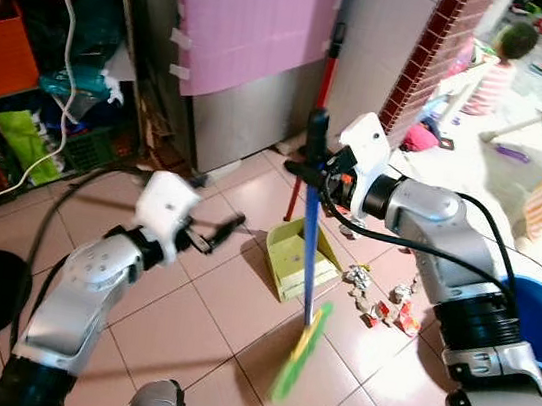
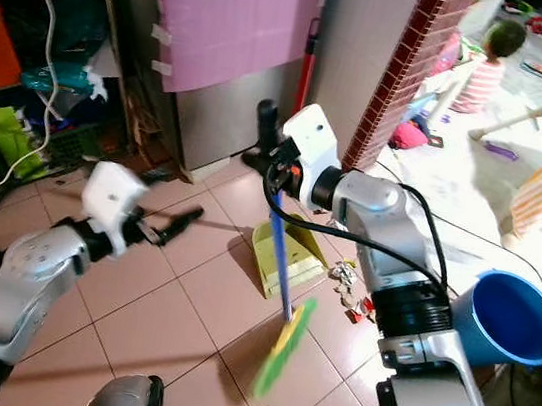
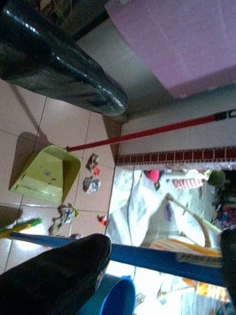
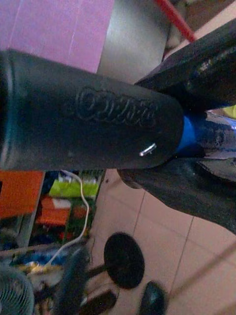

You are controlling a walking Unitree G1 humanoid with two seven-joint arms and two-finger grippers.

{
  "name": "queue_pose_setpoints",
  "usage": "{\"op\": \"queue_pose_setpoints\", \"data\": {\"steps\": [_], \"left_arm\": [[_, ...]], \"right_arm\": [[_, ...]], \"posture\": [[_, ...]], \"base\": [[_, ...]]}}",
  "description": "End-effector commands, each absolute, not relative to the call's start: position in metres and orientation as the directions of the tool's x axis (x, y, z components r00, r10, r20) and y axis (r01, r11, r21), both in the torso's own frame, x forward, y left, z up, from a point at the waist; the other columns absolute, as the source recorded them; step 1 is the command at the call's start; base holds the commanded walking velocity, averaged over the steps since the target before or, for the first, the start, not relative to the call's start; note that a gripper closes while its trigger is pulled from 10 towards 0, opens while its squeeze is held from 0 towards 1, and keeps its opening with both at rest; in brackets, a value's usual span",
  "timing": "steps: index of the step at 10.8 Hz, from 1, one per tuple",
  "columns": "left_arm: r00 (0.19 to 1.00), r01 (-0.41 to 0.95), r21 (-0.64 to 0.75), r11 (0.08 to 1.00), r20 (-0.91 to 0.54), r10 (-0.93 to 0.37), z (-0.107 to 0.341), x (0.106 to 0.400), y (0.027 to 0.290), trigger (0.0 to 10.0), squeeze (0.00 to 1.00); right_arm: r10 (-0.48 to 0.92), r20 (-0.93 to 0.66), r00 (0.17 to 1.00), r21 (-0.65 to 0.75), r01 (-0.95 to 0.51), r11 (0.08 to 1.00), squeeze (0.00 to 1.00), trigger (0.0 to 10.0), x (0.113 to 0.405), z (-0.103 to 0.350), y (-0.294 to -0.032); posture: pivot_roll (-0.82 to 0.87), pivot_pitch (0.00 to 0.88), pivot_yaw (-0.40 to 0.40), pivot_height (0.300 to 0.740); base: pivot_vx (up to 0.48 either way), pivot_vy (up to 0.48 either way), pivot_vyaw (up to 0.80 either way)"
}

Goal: Sweep floor

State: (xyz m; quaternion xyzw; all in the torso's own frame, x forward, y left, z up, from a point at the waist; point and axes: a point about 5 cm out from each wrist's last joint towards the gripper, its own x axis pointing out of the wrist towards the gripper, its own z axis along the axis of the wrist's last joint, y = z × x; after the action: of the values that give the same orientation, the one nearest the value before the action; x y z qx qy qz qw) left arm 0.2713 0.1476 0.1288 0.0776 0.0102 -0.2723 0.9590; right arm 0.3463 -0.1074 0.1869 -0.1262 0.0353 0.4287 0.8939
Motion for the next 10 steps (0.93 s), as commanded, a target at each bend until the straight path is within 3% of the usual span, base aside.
{"op": "queue_pose_setpoints", "data": {"steps": [1,2,3,4,6,8,9,10], "left_arm": [[0.889,0.457,0.147,0.877,-0.058,-0.454,0.129,0.270,0.155,10.0,1.00],[0.934,0.356,0.151,0.922,-0.044,-0.354,0.128,0.267,0.162,10.0,1.00],[0.942,0.337,0.130,0.932,-0.043,-0.334,0.127,0.266,0.162,10.0,1.00],[0.921,0.390,0.125,0.912,-0.063,-0.385,0.125,0.263,0.156,10.0,1.00],[0.818,0.574,0.109,0.812,-0.117,-0.563,0.120,0.256,0.140,10.0,1.00],[0.724,0.688,0.103,0.719,-0.181,-0.666,0.112,0.252,0.132,10.0,1.00],[0.688,0.721,0.082,0.688,-0.196,-0.699,0.110,0.252,0.128,10.0,0.03],[0.640,0.762,0.066,0.644,-0.222,-0.735,0.107,0.251,0.123,10.0,0.00]], "right_arm": [[0.733,-0.139,0.666,-0.230,-0.742,0.630,0.00,0.0,0.348,0.187,-0.109],[0.695,-0.119,0.709,-0.265,-0.697,0.666,0.00,0.0,0.348,0.180,-0.108],[0.711,-0.117,0.694,-0.260,-0.712,0.652,0.00,0.0,0.344,0.177,-0.104],[0.791,-0.070,0.608,-0.244,-0.780,0.577,0.00,0.0,0.334,0.179,-0.096],[0.944,-0.016,0.331,-0.238,-0.918,0.318,0.00,0.0,0.315,0.196,-0.095],[0.984,0.023,0.174,-0.166,-0.970,0.176,0.00,0.0,0.311,0.215,-0.097],[0.995,0.036,0.095,-0.144,-0.985,0.099,0.00,0.0,0.307,0.220,-0.095],[0.998,0.067,0.001,-0.115,-0.993,0.008,0.00,0.0,0.300,0.227,-0.090]], "posture": [[0.05,0.107,-0.059,0.740],[0.06,0.112,-0.057,0.740],[0.06,0.116,-0.055,0.740],[0.06,0.118,-0.052,0.740],[0.06,0.118,-0.042,0.740],[0.06,0.115,-0.037,0.740],[0.06,0.114,-0.035,0.740],[0.06,0.110,-0.034,0.740]], "base": [[0.000,0.000,0.00],[0.000,0.000,0.00],[0.000,0.000,0.00],[0.000,0.000,0.00],[0.000,0.000,0.00],[0.000,0.000,0.00],[0.000,0.000,0.00],[0.000,0.000,0.00]]}}
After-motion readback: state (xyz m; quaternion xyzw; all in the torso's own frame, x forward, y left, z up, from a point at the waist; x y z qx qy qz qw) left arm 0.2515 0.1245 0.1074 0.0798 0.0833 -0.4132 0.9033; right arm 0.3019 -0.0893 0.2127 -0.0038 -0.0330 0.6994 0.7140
